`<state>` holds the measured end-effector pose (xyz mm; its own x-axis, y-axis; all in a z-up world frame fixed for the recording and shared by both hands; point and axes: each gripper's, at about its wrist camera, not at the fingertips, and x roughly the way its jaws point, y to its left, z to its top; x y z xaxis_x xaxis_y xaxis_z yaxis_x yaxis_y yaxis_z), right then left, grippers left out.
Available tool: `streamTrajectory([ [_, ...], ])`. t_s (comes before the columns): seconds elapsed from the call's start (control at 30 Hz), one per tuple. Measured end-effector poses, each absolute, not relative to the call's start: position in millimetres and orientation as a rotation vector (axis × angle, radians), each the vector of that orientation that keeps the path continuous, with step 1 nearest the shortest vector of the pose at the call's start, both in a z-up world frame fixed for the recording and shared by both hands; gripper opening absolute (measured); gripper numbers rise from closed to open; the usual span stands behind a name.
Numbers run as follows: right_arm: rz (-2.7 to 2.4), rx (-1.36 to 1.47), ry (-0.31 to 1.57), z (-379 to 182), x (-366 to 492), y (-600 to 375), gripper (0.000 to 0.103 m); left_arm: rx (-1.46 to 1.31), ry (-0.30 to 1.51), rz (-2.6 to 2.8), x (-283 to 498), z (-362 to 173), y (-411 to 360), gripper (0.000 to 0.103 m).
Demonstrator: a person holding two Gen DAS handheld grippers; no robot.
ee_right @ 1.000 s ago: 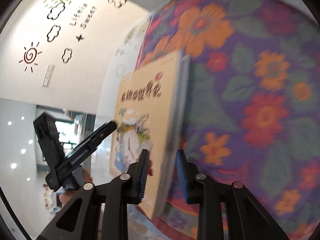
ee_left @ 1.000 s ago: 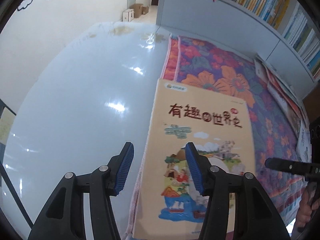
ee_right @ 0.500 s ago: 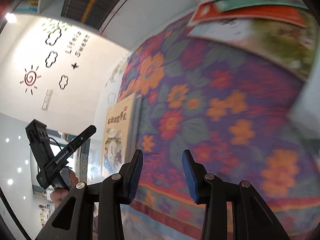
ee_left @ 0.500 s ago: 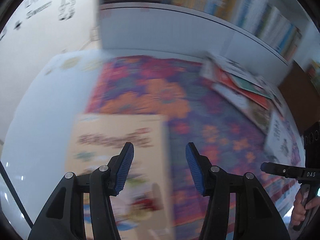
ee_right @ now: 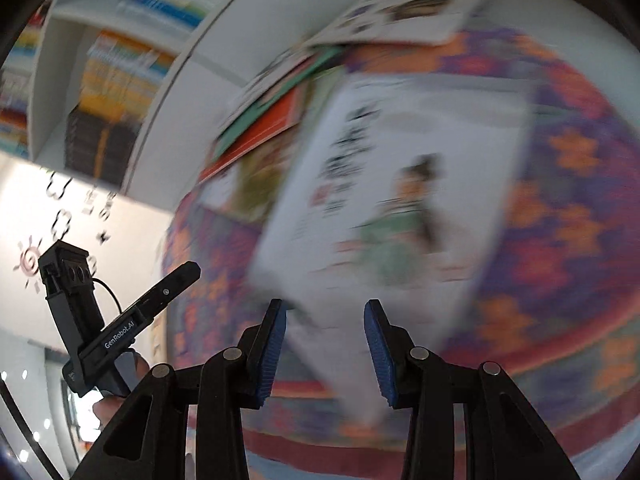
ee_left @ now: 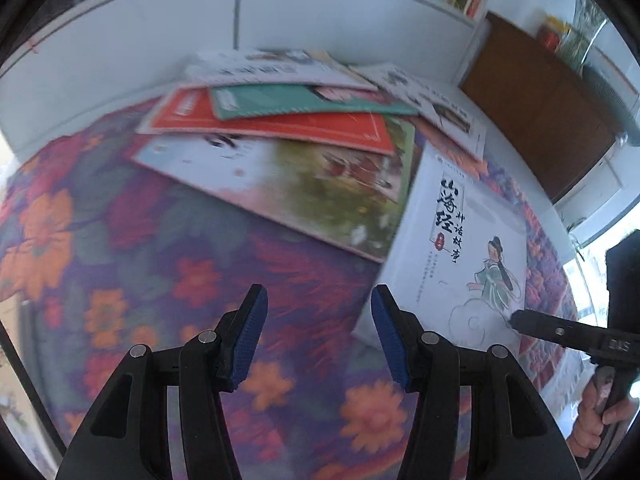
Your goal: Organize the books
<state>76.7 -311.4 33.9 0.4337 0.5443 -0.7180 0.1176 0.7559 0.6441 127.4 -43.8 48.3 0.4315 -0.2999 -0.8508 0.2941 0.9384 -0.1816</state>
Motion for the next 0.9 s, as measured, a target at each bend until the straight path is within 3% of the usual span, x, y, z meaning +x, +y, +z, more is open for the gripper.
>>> streamTrajectory([
  [0.6, 0.264, 0.704, 1.115, 26.5, 70.3, -339.8, 0.042, 0.14, 1.087, -0.476, 114.8, 22.3, -108.5, 0.055],
  [0.9, 0.221, 0.587, 1.131, 32.4, 58.4, -325.7, 0.044, 0.088, 1.134, -0.519, 72.6, 26.1, -91.6, 0.055],
])
